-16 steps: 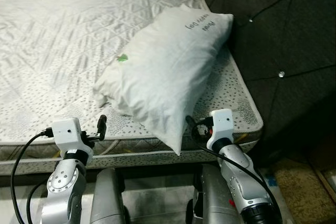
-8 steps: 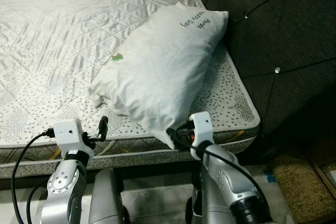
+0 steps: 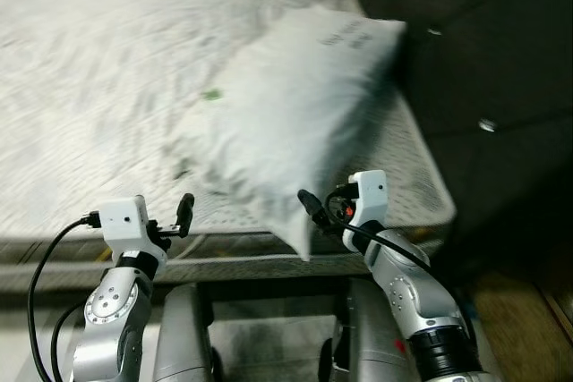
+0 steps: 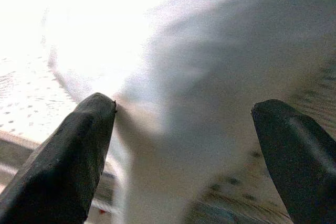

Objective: Clean up the room

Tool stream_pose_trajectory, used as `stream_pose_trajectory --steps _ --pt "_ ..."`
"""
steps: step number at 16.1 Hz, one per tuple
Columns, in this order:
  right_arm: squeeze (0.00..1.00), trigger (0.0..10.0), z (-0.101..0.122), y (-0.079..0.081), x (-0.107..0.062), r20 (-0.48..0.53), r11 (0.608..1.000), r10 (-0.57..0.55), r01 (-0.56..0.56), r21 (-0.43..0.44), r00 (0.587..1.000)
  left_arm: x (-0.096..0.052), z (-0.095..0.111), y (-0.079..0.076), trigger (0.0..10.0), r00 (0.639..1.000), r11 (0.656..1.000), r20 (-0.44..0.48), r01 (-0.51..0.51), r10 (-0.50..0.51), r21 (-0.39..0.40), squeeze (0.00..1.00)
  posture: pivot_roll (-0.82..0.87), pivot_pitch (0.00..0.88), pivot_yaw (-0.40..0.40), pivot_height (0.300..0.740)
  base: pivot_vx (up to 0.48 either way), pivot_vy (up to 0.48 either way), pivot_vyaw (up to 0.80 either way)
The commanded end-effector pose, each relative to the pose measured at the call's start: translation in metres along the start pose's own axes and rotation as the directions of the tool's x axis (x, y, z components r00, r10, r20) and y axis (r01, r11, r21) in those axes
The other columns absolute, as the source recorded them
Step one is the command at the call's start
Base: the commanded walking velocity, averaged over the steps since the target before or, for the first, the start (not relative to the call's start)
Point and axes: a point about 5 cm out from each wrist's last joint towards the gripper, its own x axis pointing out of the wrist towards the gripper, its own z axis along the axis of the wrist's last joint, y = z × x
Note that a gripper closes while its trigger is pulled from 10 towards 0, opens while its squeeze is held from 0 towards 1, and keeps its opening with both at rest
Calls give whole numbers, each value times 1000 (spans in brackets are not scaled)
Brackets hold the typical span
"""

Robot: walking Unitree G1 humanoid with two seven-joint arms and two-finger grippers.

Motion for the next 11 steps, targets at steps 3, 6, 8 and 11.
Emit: stream_pose_trajectory --steps 3,6,8,11 --pt "0 10000 3 2 5 3 1000 -21 21 22 1000 -2 -3 6 10000 1000 1000 -25 -4 4 5 0 -21 161 -21 551 0 0 0" --pt "0 10000 5 9 15 17 998 -56 56 14 998 -1 -5 4 10000 1000 1000 -31 6 -6 5 0 -17 157 -20 551 0 0 0" --pt "0 10000 12 21 28 42 995 -98 98 2 994 0 -4 3 10000 1000 1000 -28 12 -11 8 0 -4 150 -18 551 0 0 0" --pt "0 10000 10 40 40 20 996 -82 83 -14 996 -2 -2 6 10000 1000 1000 -25 9 -8 14 0 17 139 -23 551 0 0 0"
